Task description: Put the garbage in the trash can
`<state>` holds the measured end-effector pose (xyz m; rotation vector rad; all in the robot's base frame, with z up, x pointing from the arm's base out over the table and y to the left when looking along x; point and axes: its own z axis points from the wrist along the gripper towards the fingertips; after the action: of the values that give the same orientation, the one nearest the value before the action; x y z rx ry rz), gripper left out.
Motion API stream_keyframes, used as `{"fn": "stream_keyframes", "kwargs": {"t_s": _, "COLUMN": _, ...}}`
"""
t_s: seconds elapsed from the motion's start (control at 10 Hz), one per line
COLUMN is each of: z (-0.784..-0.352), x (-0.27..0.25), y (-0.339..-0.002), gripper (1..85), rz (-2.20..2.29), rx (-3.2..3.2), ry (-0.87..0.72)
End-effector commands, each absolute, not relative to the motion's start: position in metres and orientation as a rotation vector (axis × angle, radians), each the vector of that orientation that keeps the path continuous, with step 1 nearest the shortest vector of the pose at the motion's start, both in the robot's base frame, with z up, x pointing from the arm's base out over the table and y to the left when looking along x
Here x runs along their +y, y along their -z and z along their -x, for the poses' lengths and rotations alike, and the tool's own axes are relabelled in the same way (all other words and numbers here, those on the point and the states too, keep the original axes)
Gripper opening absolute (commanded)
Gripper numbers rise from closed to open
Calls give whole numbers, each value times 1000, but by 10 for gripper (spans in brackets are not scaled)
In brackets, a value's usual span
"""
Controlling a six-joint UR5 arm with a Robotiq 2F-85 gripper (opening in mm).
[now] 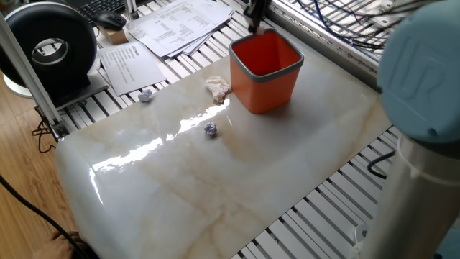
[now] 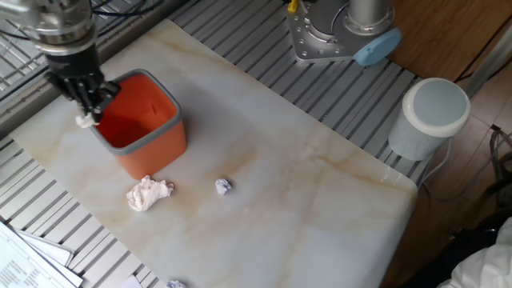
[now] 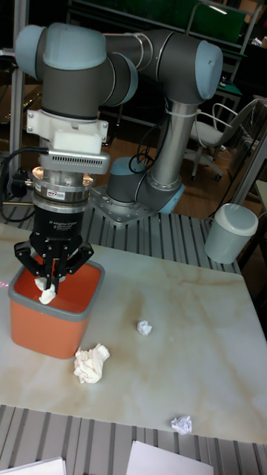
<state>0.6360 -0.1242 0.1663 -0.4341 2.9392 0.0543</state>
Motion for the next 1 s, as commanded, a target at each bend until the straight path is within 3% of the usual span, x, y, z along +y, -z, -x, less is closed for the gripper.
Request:
{"fn": "stream_keyframes", "kwargs": {"t_s": 0.0, "z": -615, "x": -122, "y": -151, "gripper": 13, "rz": 290, "rx": 2969, "ry": -83}}
{"fn": "stream_keyframes", "kwargs": {"t_s": 0.1, "z": -613, "x": -132, "y": -149, "gripper": 87, "rz": 295, "rx": 2979, "ry": -32}}
{"fn": "stream_keyframes", "kwargs": {"t_s": 0.2, "z": -613, "x": -132, "y": -147, "gripper": 490, "rz": 364, "rx": 2966, "ry": -35}}
{"fn": "stream_keyframes", "kwargs": {"t_s": 0.3, "z": -614, "x": -131, "y": -146, "gripper": 610, "rz": 407, "rx": 2961, "ry": -39}}
{"fn": "stream_keyframes", "kwargs": {"t_s": 0.5, "z": -617, "x": -129, "y": -147, "gripper": 733, "rz": 476, "rx": 2937, "ry": -41}}
{"fn": "stream_keyframes", "kwargs": {"t_s": 0.6, "z": -619, "x": -128, "y": -147, "gripper": 750, "rz": 485, "rx": 2928, "ry": -47}}
{"fn": "stream_keyframes", "kwargs": {"t_s": 0.7, "z": -625, "x": -128, "y": -150, "gripper": 750, "rz": 503, "rx": 2922, "ry": -33}}
{"fn": "stream_keyframes", "kwargs": {"t_s": 0.9, "z": -637, "x": -125, "y": -166, "gripper": 670, "rz": 514, "rx": 2966, "ry": -18}}
